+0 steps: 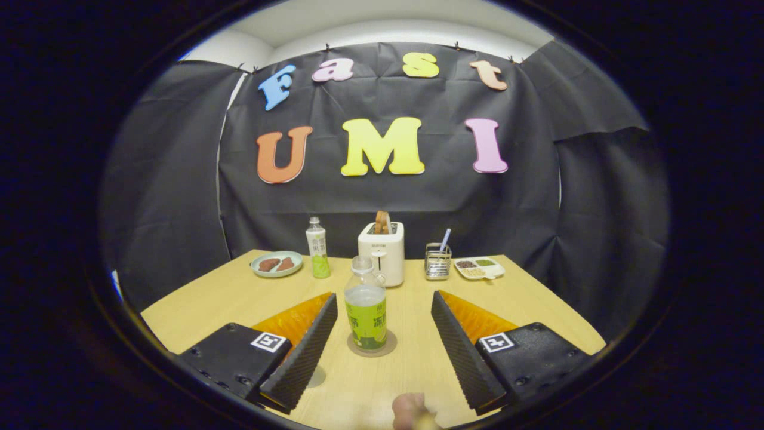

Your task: Take the bottle from table, then pour the juice into the cup, finally place the bottle on the coaster

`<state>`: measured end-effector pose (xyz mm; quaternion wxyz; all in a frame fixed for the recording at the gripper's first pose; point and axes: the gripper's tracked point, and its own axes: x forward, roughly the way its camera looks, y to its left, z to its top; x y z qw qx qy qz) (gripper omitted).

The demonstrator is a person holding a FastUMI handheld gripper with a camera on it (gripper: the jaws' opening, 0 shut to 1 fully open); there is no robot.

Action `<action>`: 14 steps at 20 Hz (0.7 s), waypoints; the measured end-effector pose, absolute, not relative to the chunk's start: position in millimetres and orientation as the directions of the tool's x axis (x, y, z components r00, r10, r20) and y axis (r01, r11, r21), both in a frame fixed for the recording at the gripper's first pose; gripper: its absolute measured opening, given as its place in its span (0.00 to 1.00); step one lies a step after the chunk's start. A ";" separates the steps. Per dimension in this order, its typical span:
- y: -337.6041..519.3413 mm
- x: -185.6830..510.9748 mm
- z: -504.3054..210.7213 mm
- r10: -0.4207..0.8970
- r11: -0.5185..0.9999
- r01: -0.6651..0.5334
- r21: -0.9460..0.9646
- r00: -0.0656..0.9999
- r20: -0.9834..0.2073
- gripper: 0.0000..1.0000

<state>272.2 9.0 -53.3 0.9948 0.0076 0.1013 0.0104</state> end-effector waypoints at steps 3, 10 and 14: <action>-8.4 225.5 -33.9 -0.012 1.000 0.015 0.015 0.982 -0.190 1.00; -14.8 124.3 -23.0 -0.020 0.999 0.013 -0.039 0.984 -0.177 1.00; -18.1 76.5 -8.1 -0.027 0.998 0.022 -0.063 0.996 -0.089 1.00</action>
